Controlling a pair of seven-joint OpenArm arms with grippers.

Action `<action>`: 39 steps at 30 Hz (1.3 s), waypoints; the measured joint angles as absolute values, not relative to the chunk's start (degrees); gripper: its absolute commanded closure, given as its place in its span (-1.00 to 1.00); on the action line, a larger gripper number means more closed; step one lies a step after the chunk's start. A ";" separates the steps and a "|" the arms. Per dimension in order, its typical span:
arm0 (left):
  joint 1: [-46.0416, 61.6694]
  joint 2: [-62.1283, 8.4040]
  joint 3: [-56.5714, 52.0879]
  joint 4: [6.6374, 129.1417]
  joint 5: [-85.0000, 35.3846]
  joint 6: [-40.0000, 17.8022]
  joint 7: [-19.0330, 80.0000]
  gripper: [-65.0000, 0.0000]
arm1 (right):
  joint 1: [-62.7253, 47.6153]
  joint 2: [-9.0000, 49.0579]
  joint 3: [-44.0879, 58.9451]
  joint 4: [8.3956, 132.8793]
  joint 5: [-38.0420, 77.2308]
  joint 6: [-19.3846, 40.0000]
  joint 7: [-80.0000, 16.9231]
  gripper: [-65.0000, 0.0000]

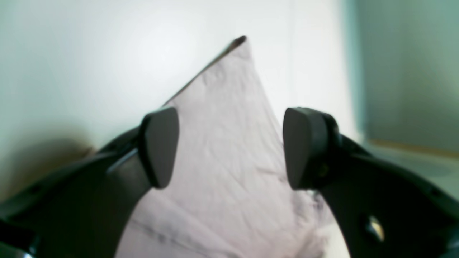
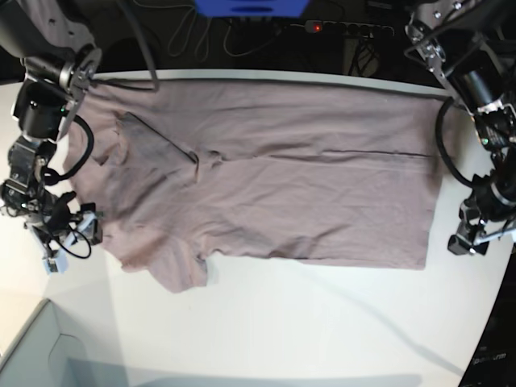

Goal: Layout the t-shirt on the table in an organized manner, then fold the t-shirt properly
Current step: 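Move both grippers down along the shirt sides toward the hem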

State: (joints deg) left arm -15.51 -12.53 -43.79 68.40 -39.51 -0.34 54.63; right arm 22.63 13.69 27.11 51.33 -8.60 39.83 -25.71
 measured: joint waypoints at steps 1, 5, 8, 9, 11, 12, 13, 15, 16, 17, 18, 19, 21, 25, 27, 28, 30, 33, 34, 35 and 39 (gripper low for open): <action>-17.02 -12.56 -42.48 67.24 -36.64 -0.16 52.03 -0.37 | 23.33 13.58 26.50 49.84 -9.10 39.86 -24.36 -0.15; -19.68 -12.86 -35.31 62.02 -30.68 -0.19 42.19 -0.37 | 24.23 13.74 26.06 44.64 -12.21 39.90 -18.04 -0.16; -20.43 -14.06 -30.17 56.93 -30.46 -0.21 36.58 -0.37 | 24.43 13.67 26.30 41.95 -14.61 39.94 -14.02 -0.16; -20.88 -14.66 -28.64 55.33 -30.28 -0.10 35.20 -0.37 | 24.40 13.63 26.30 41.82 -14.81 40.01 -13.10 -0.16; -21.93 -15.94 -25.82 52.10 -30.13 0.21 31.79 -0.37 | 24.40 13.65 26.28 41.58 -15.05 39.99 -10.39 -0.16; -22.50 -16.49 -24.14 50.72 -30.22 0.21 30.37 -0.37 | 24.40 13.67 26.28 41.60 -15.09 39.97 -9.74 -0.16; -22.87 -16.75 -22.70 49.60 -30.24 0.23 29.15 -0.37 | 24.40 13.63 26.35 41.60 -15.07 39.44 -9.41 -0.16; -23.07 -16.71 -20.84 48.27 -30.22 0.19 27.16 -0.37 | 24.38 13.45 26.35 41.60 -15.05 37.12 -9.08 -0.16; -23.05 -16.58 -20.18 47.64 -30.28 0.12 26.63 -0.37 | 24.40 13.43 26.33 41.58 -15.07 35.40 -9.10 -0.16; -22.92 -16.47 -19.66 47.20 -30.26 0.01 26.52 -0.37 | 24.36 13.50 26.35 41.56 -15.07 34.28 -9.08 -0.16; -22.76 -16.43 -19.11 46.76 -30.26 0.01 26.28 -0.37 | 24.23 13.52 26.35 41.56 -15.07 32.62 -9.02 -0.16; -22.70 -16.34 -18.65 46.41 -30.26 0.01 25.76 -0.37 | 24.03 13.52 26.37 41.58 -15.07 30.48 -8.73 -0.16; -22.74 -16.34 -18.00 46.15 -30.26 0.01 25.28 -0.37 | 23.20 13.52 26.22 41.60 -15.03 27.57 -8.49 -0.16; -22.90 -16.53 -17.89 46.15 -29.76 -4.82 25.02 -0.37 | 21.52 13.26 26.13 41.56 -14.79 27.40 -8.71 -0.16; -22.90 -16.49 -17.89 46.15 -29.80 -6.46 24.95 -0.37 | 20.88 12.56 26.13 41.56 -14.79 27.33 -8.73 -0.16; -22.90 -16.47 -17.87 46.15 -29.80 -7.05 24.97 -0.37 | 20.64 12.21 26.11 41.54 -14.83 27.35 -8.93 -0.16; -22.90 -16.47 -17.85 46.15 -29.78 -7.11 24.99 -0.37 | 20.38 11.60 26.06 41.45 -14.81 27.35 -8.78 -0.16; -22.94 -16.51 -17.85 46.09 -29.76 -7.09 25.02 -0.37 | 20.14 11.77 26.09 39.00 -14.48 27.22 -6.20 -0.14; -23.51 -16.53 -17.85 45.17 -29.85 -7.14 24.99 -0.37 | 20.53 12.27 26.06 37.04 -14.00 27.16 -4.58 -0.11; -24.25 -16.67 -17.85 43.40 -29.36 -7.16 24.67 -0.37 | 21.19 12.53 26.09 35.53 -13.65 27.14 -4.16 -0.06; -28.80 -17.45 -17.89 32.77 -24.84 -7.33 24.12 -0.37 | 23.68 14.00 26.13 30.30 -13.50 27.11 -2.22 0.41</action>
